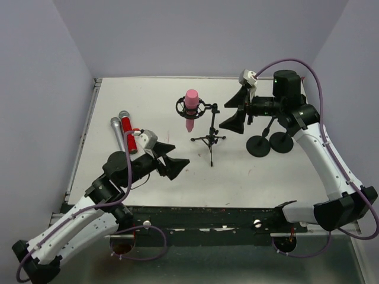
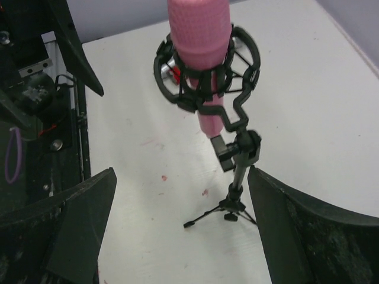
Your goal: Attach the microphones to the stand
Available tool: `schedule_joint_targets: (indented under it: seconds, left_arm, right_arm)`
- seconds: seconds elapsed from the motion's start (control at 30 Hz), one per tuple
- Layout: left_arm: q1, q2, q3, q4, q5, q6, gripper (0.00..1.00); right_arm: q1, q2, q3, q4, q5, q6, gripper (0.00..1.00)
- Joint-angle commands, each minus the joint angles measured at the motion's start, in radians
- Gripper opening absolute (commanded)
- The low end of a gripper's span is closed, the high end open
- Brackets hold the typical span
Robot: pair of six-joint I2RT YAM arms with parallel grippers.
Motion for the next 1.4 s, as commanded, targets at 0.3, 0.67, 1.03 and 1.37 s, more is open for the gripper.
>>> schedule_joint_targets:
  seconds: [0.3, 0.67, 1.03, 1.37]
  left_arm:
    - [-0.417, 0.485, 0.281, 0.101, -0.715, -0.175, 0.78]
    - [-0.418, 0.854, 0.479, 0.223, -0.866, -0.083, 0.55]
    - [-0.368, 1.027, 0.583, 0.256, -0.955, -0.014, 0.51]
    - [-0.326, 1.104, 0.621, 0.306, -0.941, 0.046, 0.43]
  right_arm:
    - [-0.104, -0.181, -0.305, -0.048, -0.137, -0.199, 1.0]
    - [-0.108, -0.251, -0.509, 0.023, -0.15, -0.158, 1.0]
    - [-0.108, -0.259, -0.508, 0.017, -0.129, -0.164, 1.0]
    - [-0.108, -0.25, -0.508, 0.009, -0.13, -0.174, 1.0]
